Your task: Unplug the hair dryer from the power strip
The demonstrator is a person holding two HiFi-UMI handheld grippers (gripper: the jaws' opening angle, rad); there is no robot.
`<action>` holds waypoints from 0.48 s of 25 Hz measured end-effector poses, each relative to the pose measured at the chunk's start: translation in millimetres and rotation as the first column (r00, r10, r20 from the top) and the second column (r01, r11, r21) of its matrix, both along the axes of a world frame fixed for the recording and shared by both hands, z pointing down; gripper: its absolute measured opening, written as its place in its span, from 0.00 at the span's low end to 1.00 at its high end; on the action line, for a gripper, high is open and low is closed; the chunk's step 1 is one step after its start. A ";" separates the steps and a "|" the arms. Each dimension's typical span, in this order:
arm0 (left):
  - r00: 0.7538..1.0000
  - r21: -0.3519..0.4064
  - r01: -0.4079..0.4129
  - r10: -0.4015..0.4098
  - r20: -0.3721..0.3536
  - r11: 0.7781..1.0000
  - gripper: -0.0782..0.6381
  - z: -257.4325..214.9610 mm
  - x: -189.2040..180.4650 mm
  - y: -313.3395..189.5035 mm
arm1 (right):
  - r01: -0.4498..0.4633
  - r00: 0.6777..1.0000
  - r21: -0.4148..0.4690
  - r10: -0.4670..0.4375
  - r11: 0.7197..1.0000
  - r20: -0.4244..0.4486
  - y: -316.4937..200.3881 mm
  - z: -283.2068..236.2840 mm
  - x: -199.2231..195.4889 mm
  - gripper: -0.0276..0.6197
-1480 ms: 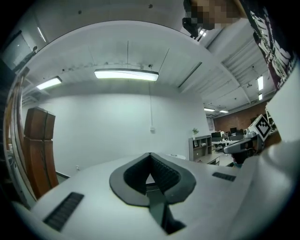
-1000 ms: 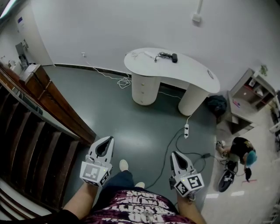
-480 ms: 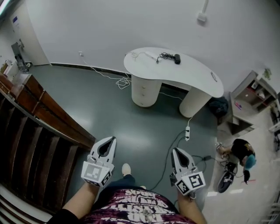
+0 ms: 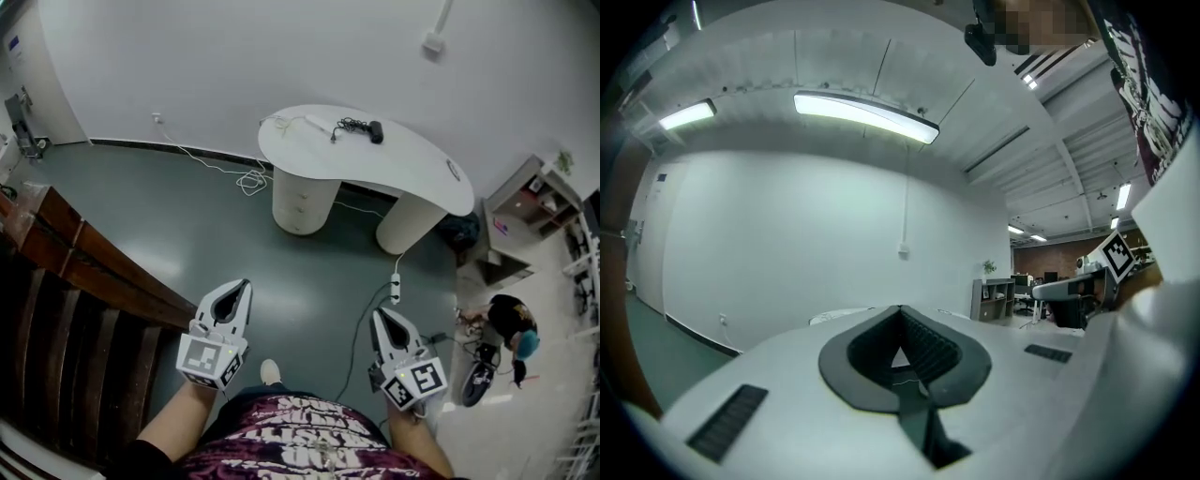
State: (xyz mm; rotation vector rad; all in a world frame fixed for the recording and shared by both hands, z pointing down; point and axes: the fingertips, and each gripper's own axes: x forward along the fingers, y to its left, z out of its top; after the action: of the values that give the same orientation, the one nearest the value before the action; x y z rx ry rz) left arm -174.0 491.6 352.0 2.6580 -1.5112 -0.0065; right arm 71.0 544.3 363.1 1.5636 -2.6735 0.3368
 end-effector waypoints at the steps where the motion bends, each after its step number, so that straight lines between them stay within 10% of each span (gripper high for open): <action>1: 1.000 0.003 -0.008 0.008 -0.002 1.000 0.13 0.2 -1.3 -4.4 | -0.006 1.000 -0.009 0.006 1.000 -0.009 -4.3 1.5 -2.2 0.10; 12: 0.999 -0.008 -0.023 0.023 0.033 1.000 0.13 13.7 -22.6 -40.7 | -0.032 0.999 0.006 0.032 0.999 -0.036 -37.9 -1.7 -23.1 0.10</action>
State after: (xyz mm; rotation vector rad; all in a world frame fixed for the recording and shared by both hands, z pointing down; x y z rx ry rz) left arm -196.6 450.8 365.6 2.6825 -1.4869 0.0442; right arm 47.8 506.4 361.4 1.6001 -2.6277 0.2994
